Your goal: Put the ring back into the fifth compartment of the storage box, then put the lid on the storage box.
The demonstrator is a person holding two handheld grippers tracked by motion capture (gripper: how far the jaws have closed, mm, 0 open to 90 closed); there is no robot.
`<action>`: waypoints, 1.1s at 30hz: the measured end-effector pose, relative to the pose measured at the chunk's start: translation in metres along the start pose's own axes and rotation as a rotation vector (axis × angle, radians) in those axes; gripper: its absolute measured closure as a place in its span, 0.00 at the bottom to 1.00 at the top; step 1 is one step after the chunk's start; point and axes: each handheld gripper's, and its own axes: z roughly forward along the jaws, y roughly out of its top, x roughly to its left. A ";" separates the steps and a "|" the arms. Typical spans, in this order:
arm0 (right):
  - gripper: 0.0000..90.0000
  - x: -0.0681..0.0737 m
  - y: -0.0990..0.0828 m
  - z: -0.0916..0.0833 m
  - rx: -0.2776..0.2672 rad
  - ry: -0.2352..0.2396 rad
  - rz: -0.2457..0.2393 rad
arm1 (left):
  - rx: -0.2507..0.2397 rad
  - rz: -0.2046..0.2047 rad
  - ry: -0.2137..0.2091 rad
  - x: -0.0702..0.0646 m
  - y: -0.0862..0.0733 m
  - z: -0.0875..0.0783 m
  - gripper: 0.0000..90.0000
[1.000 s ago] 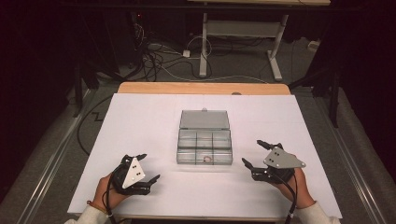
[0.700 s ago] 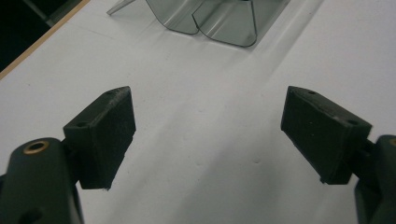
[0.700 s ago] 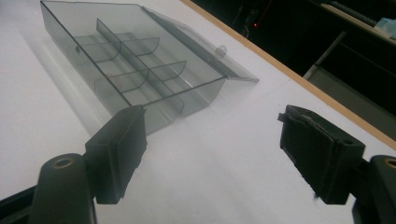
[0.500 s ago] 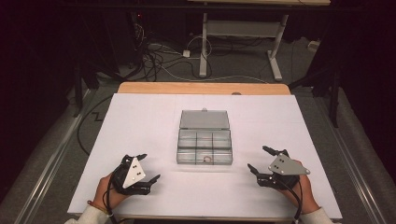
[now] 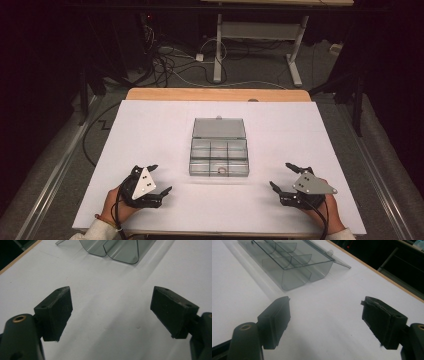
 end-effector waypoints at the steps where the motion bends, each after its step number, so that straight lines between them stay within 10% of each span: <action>1: 0.26 0.000 -0.001 -0.001 0.004 -0.007 0.000 | -0.003 -0.005 -0.001 0.000 0.000 0.000 0.20; 33: 0.54 -0.010 -0.007 0.004 0.031 -0.026 0.046 | 0.055 -0.070 -0.018 0.007 -0.003 0.007 0.36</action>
